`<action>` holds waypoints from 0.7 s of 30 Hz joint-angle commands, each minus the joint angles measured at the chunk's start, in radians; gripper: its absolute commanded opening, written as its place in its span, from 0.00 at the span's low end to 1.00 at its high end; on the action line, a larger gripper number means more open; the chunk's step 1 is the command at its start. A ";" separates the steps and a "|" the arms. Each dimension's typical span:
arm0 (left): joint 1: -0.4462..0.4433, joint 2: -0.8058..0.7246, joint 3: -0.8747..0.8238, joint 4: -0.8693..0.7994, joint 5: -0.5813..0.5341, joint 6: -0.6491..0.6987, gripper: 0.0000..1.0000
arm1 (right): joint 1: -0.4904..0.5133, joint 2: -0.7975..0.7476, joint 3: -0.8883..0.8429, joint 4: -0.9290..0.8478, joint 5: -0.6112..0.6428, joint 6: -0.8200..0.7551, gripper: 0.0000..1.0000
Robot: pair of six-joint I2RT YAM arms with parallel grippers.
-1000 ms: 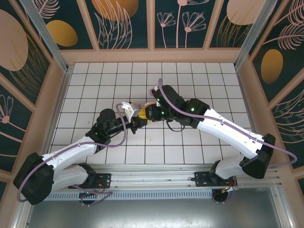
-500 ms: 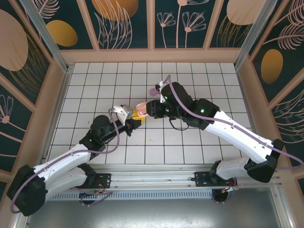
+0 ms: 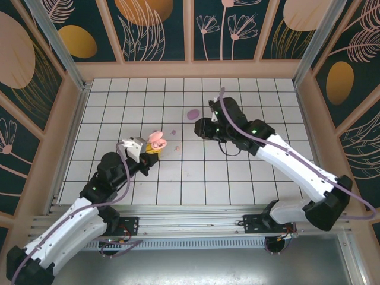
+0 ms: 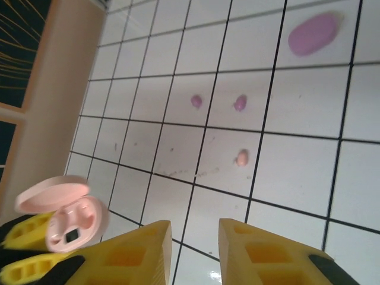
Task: Insert wireless bluetooth earbuds into charging case
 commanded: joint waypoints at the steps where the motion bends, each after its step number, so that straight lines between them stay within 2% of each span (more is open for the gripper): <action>1: 0.004 -0.064 0.025 -0.130 -0.051 0.016 0.05 | -0.008 0.065 -0.053 0.108 -0.077 0.051 0.26; 5: 0.004 -0.115 0.042 -0.198 -0.069 0.022 0.05 | -0.009 0.166 -0.096 0.198 -0.127 0.072 0.25; 12: 0.005 -0.126 0.091 -0.260 -0.027 0.035 0.05 | -0.009 0.356 -0.089 0.299 -0.193 0.122 0.23; 21: 0.004 -0.143 0.115 -0.288 -0.005 0.023 0.06 | 0.001 0.575 0.008 0.276 -0.216 0.132 0.19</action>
